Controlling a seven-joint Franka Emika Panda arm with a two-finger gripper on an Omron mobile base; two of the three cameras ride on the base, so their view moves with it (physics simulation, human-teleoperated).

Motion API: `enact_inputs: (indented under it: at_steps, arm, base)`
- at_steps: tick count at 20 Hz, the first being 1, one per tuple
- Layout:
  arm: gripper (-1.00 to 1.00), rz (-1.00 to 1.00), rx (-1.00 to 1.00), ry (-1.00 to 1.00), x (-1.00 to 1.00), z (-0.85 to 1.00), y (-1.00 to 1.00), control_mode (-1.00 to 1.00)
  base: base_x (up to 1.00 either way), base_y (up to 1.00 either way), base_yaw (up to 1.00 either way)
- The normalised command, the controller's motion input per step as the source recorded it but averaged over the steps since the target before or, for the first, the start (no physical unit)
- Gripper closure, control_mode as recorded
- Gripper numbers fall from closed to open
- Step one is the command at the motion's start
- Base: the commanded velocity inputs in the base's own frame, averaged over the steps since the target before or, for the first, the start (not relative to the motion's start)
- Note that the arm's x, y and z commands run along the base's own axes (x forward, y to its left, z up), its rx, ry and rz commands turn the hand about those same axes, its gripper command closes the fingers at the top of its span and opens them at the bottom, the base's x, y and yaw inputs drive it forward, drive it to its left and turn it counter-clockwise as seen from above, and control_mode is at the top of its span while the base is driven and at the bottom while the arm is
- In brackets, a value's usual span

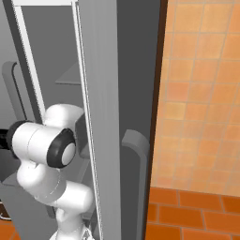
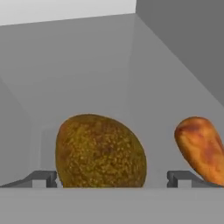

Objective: Place one avocado and one chicken drumstick in each tupperware on the nearby counter, to pack two identical lunches.

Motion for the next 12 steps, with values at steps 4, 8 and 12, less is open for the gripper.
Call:
enact_inputs:
  at_steps: [4,8,12]
  arm:
    - [-1.00,0.00,0.00,0.00,0.47,-0.32,0.00,-1.00]
    - [-1.00,0.00,0.00,0.00,0.27,-0.39,0.00,-1.00]
    - [1.00,0.00,-0.02,0.00,0.00,-0.63,0.00,-1.00]
  base:
    - [0.00,0.00,0.00]
    - [0.00,0.00,0.00]
    - [0.00,0.00,0.00]
